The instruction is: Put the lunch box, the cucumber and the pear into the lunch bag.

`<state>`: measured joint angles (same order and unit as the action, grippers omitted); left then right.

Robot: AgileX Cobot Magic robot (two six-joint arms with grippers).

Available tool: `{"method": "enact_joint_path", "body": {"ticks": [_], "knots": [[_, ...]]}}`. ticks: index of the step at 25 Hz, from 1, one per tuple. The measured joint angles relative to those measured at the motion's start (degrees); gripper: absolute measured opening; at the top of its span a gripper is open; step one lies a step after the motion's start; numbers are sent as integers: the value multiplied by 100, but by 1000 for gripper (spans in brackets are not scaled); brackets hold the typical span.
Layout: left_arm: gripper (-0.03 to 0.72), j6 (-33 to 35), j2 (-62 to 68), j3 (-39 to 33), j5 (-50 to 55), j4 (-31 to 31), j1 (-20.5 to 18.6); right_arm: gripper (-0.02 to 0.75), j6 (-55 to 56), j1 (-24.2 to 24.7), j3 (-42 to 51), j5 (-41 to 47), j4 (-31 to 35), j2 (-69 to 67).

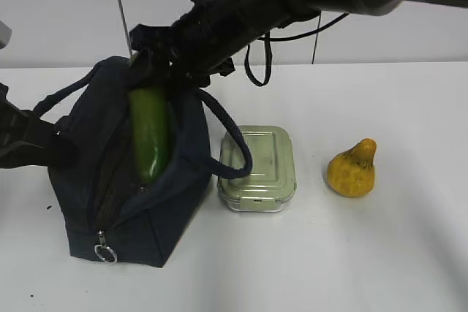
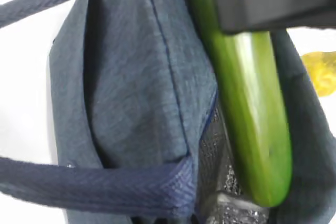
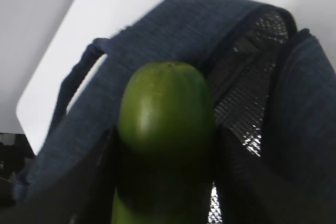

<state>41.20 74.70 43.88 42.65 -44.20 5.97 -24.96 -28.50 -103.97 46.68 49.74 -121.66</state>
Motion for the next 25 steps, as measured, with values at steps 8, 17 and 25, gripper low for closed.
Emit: {"method": "enact_joint_path", "body": {"ticks": [8, 17, 25], "knots": [[-15, 0, 0, 0, -12, 0, 0, 617, -774, 0, -52, 108, 301, -22], [-15, 0, 0, 0, -13, 5, 0, 605, -630, 757, -118, 416, -429, 684], [-15, 0, 0, 0, -13, 10, 0, 596, 696, 1695, -37, 1753, -3153, 1023]]}}
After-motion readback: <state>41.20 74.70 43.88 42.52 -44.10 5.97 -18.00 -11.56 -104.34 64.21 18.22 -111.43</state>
